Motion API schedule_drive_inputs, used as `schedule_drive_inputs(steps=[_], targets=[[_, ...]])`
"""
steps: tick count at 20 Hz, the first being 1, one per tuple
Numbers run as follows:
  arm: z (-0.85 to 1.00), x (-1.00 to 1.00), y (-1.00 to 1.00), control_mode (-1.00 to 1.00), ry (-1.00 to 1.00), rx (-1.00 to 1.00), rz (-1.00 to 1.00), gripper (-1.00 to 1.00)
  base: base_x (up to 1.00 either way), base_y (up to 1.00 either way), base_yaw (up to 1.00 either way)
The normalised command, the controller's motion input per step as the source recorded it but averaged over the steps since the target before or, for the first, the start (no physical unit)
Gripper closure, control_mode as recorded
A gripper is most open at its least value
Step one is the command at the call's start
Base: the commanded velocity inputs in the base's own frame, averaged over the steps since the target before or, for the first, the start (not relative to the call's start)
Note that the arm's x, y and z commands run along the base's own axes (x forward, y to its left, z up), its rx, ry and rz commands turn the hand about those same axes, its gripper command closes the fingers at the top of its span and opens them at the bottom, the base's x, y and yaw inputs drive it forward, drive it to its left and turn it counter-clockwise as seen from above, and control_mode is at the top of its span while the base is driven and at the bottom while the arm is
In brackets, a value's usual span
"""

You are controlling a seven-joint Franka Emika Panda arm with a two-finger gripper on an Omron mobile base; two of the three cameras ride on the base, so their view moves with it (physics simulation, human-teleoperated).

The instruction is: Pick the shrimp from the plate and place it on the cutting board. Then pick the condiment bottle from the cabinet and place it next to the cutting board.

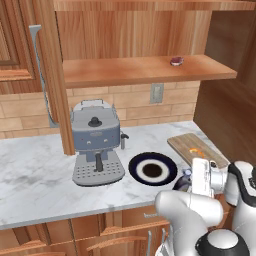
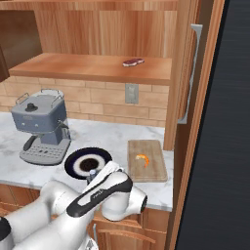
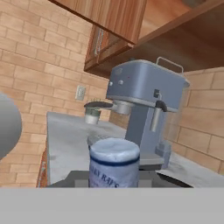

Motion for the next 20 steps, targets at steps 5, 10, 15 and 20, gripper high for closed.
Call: schedule_drive_inputs(steps=[5,10,15,20], targets=[[-0.1,0.11,-0.24,-1.0,-0.01,0.0,-0.02,1.0,0.0,0.0,0.0],[0.0,0.28,-0.27,-1.0,0.0,0.0,-0.05,1.0,0.0,0.0,0.0],[0.0,0.22,-0.19,-1.0,0.0,0.0,-0.08,1.0,0.0,0.0,0.0],[0.02,0.18,-0.09,-1.0,0.0,-0.02,-0.11,1.0,0.0,0.0,0.0]])
